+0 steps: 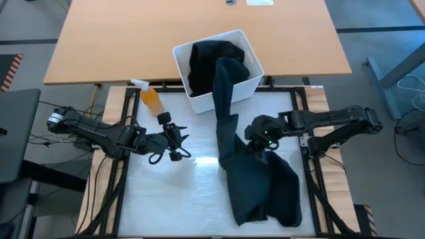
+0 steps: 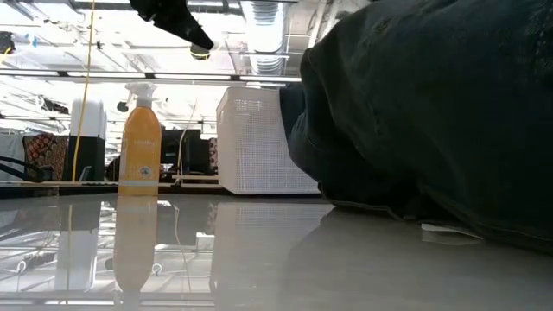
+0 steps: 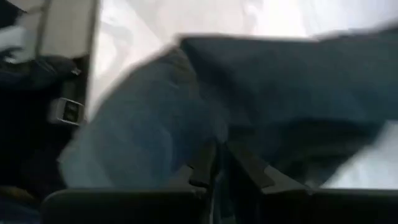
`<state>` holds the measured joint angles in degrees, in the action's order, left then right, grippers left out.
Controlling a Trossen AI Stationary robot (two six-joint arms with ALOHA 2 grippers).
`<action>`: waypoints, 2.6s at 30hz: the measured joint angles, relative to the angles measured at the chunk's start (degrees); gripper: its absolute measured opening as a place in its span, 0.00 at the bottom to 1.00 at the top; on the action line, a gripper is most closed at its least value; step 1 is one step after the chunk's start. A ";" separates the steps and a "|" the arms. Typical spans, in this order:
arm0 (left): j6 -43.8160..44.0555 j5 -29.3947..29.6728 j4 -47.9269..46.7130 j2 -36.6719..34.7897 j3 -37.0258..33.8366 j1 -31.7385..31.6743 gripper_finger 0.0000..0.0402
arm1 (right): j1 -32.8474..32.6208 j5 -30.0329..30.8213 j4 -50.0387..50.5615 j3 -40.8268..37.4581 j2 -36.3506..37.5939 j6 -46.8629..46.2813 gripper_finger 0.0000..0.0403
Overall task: Fold laundry
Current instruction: Remove the blue long pants from the white bin
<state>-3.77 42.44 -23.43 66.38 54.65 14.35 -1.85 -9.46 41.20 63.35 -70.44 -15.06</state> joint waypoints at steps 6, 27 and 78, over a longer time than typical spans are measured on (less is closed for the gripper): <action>-0.03 -0.10 0.03 0.01 -0.18 -0.79 0.32 | 4.72 8.30 2.29 0.00 0.09 6.91 0.27; -29.57 3.51 35.63 0.01 -12.31 -13.50 0.35 | 25.93 11.06 -50.14 -10.00 -11.02 1.51 0.61; -53.86 -17.12 6.34 5.54 -0.57 -36.22 0.05 | -26.65 11.81 -48.51 -11.19 9.01 34.36 0.06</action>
<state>-57.63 25.32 -17.09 71.92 54.08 -21.88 -28.50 2.35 -7.31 52.16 -61.43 19.31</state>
